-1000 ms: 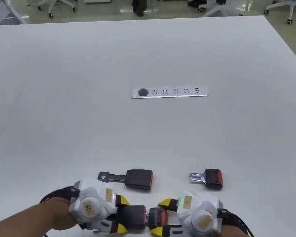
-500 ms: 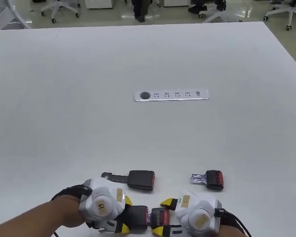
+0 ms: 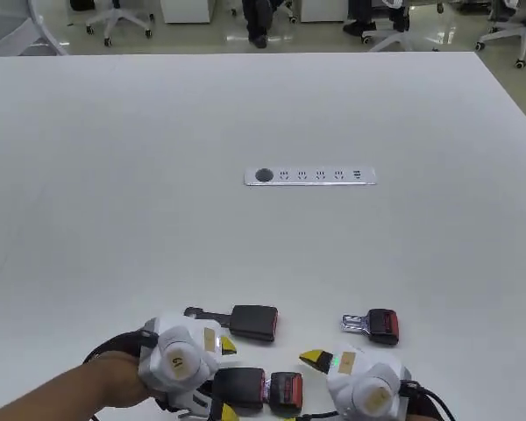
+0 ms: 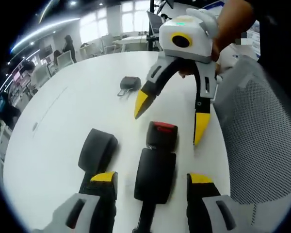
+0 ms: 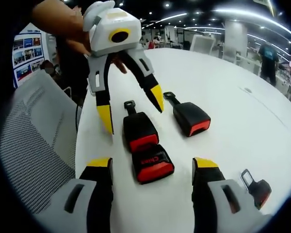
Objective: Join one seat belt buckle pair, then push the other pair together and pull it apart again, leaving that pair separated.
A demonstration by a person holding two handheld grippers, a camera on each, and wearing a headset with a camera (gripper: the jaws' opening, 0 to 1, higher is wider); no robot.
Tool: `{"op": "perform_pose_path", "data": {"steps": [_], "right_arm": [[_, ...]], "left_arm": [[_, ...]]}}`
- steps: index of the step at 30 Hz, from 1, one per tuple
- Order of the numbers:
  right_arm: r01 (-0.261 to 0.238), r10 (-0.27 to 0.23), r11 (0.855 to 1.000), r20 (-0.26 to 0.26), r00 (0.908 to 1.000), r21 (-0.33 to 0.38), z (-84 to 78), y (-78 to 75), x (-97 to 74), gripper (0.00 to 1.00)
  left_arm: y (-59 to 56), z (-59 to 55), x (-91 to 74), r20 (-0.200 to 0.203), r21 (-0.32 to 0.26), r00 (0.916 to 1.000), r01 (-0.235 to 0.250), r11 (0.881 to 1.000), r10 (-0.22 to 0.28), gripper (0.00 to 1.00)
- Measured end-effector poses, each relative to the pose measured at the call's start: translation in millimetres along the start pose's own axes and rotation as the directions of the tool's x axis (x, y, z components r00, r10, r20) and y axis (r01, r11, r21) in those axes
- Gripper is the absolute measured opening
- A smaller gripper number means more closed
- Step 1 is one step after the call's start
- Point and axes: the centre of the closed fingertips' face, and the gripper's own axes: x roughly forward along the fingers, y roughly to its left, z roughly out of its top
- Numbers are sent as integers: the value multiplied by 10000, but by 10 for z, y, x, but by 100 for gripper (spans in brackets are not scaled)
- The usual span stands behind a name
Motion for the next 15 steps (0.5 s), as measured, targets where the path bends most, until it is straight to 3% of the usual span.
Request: {"op": "perform_pose_path", "data": {"steps": [3, 4, 6, 11, 15], "right_arm": [[248, -261, 9993, 515, 9983, 263, 75, -119, -117, 70], [314, -337, 9990, 688, 9971, 331, 110, -152, -150, 72], [497, -520, 9985, 1017, 9935, 248, 219, -207, -246, 77], [887, -920, 9956, 1402, 9858, 302, 356, -419, -474, 80], [1115, -1129, 9936, 1404, 9836, 180, 378, -582, -614, 82]], "left_arm": [[49, 31, -120, 30, -413, 9999, -145, 9990, 147, 76], [65, 59, -172, 142, -315, 9997, -215, 9993, 219, 79], [131, 101, -246, 288, -167, 9983, -509, 9986, 514, 80], [318, 185, -370, 744, -634, 9919, -978, 9932, 1025, 82], [469, 169, -412, 669, -514, 9894, -1253, 9908, 1286, 82]]}}
